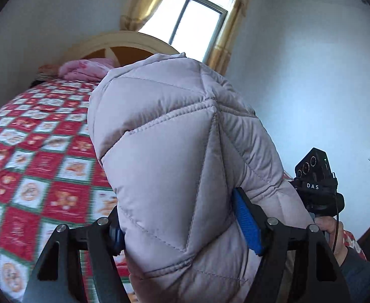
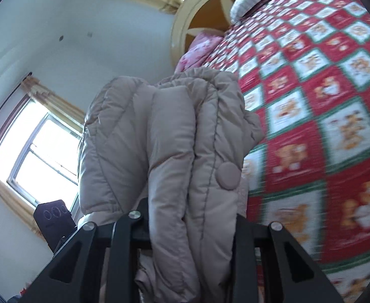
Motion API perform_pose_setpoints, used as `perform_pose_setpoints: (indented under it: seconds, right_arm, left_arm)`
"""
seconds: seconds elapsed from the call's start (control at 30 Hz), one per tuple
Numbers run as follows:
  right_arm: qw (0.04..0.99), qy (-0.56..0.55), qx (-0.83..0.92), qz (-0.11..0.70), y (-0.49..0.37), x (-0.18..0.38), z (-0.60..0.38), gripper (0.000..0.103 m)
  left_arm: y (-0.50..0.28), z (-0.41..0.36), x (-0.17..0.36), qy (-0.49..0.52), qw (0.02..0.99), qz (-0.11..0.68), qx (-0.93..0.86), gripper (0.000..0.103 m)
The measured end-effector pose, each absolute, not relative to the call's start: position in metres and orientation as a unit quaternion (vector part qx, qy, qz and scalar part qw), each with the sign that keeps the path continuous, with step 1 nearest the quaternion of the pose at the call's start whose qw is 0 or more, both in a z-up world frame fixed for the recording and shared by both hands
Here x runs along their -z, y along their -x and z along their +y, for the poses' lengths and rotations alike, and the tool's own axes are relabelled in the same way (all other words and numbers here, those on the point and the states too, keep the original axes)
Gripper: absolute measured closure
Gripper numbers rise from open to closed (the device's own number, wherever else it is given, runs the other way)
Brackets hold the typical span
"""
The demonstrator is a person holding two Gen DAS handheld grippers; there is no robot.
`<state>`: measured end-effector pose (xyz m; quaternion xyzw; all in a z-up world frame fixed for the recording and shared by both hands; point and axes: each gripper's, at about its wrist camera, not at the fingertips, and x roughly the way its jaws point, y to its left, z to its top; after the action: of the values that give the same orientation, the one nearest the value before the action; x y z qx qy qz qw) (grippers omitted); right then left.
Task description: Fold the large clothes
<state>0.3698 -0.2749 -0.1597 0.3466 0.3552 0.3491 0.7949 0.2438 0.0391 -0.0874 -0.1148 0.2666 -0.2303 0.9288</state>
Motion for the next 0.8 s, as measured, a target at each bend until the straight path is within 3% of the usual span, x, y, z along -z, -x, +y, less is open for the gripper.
perform_pose_setpoints:
  seconds: [0.8]
  right_arm:
    - [0.729, -0.309, -0.446, 0.417, -0.394, 0.177, -0.092, 0.071]
  left_arm:
    - [-0.213, 0.186, 0.091, 0.141, 0.946, 0.271, 0.111, 0.032]
